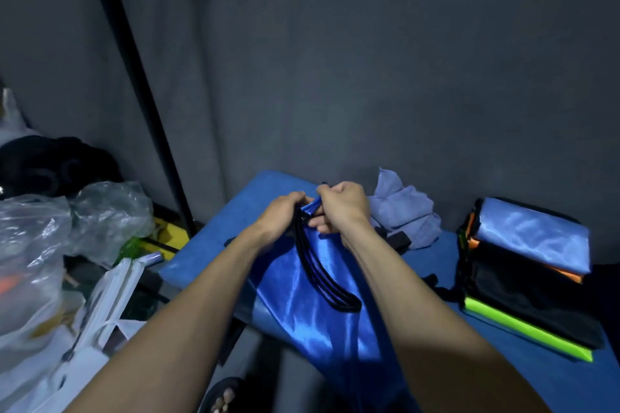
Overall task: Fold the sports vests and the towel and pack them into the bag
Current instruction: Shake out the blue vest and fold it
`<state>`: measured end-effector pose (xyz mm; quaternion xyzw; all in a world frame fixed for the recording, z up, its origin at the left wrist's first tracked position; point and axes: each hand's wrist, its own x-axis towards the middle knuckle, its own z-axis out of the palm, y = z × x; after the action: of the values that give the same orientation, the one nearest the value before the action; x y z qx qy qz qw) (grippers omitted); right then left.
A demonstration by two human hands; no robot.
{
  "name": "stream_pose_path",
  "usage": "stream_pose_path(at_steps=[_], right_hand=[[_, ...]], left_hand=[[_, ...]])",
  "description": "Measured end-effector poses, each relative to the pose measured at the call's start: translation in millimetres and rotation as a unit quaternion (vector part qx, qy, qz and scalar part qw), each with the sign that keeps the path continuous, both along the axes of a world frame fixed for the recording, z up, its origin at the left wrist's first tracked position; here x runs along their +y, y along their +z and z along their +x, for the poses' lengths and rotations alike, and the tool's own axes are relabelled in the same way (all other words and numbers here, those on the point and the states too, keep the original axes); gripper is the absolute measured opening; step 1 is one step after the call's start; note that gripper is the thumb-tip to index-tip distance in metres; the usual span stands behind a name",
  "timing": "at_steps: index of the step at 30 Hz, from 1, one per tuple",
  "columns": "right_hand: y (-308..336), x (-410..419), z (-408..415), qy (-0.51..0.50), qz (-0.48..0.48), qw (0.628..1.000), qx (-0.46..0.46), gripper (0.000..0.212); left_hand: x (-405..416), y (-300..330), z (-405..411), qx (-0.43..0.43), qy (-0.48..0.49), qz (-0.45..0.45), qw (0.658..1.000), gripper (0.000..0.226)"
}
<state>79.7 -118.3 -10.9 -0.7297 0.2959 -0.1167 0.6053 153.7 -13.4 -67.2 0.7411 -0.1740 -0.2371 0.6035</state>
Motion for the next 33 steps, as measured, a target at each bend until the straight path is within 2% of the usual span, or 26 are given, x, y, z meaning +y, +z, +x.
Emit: stream_pose_path(at_steps=[2,3,5,7,8,10,12,14,16,19,23,26,29,33], right_hand=[[-8.3,2.0,6.1,0.044,0.015,0.998,0.050,0.023],[-9.2,-0.3,2.4,0.054,0.017,0.997,0.051,0.023],[-9.0,-12.6,-16.4,0.060,-0.008,0.998,0.021,0.014],[-9.9,-34.5,-49.3,0.068,-0.107,0.992,-0.025,0.004],[-10.9,-47.9,-69.5,0.073,-0.207,0.975,-0.039,0.004],[-14.6,-71.0,-111.2,0.087,-0.394,0.915,-0.020,0.004],[-23.8,-87.1,-148.1,0.103,-0.489,0.865,0.039,0.011],[-37.3,-97.5,-171.0,0.121,-0.530,0.834,0.090,0.016],[-50.9,-104.7,-179.3,0.132,-0.541,0.826,0.090,0.021],[-55.6,-107.9,-172.9,0.114,-0.509,0.850,0.071,0.016],[-57.7,-106.2,-162.6,0.070,-0.458,0.882,0.086,0.035],[-59.3,-99.9,-156.5,0.050,-0.445,0.885,0.130,0.040],[-58.5,-92.6,-149.1,0.039,-0.468,0.868,0.159,0.039],[-64.4,-89.4,-143.6,0.045,-0.549,0.818,0.164,0.035]], left_hand=[[1.8,-4.2,4.6,0.068,-0.016,0.019,0.997,0.070],[3.4,-3.2,6.4,0.081,-0.017,0.034,0.996,0.077],[2.0,-2.5,12.1,0.051,-0.017,0.078,0.996,0.075],[-4.0,0.6,13.1,-0.044,-0.016,0.151,0.987,0.057],[-7.5,1.9,13.1,-0.096,-0.018,0.191,0.977,0.051],[-13.0,1.7,12.3,-0.186,-0.024,0.261,0.947,0.051],[-17.2,-2.2,10.6,-0.266,-0.022,0.312,0.912,0.049],[-20.3,-8.3,10.7,-0.303,-0.017,0.324,0.896,0.042],[-19.8,-11.8,10.2,-0.311,0.004,0.314,0.897,0.039],[-18.0,-13.1,9.3,-0.310,0.026,0.304,0.900,0.042],[-19.5,-10.3,7.8,-0.279,0.023,0.323,0.904,0.045],[-23.5,-6.2,9.3,-0.251,0.043,0.318,0.913,0.046],[-25.8,-6.6,14.3,-0.265,0.071,0.335,0.902,0.045],[-27.0,-11.6,11.9,-0.327,0.066,0.400,0.853,0.044]])
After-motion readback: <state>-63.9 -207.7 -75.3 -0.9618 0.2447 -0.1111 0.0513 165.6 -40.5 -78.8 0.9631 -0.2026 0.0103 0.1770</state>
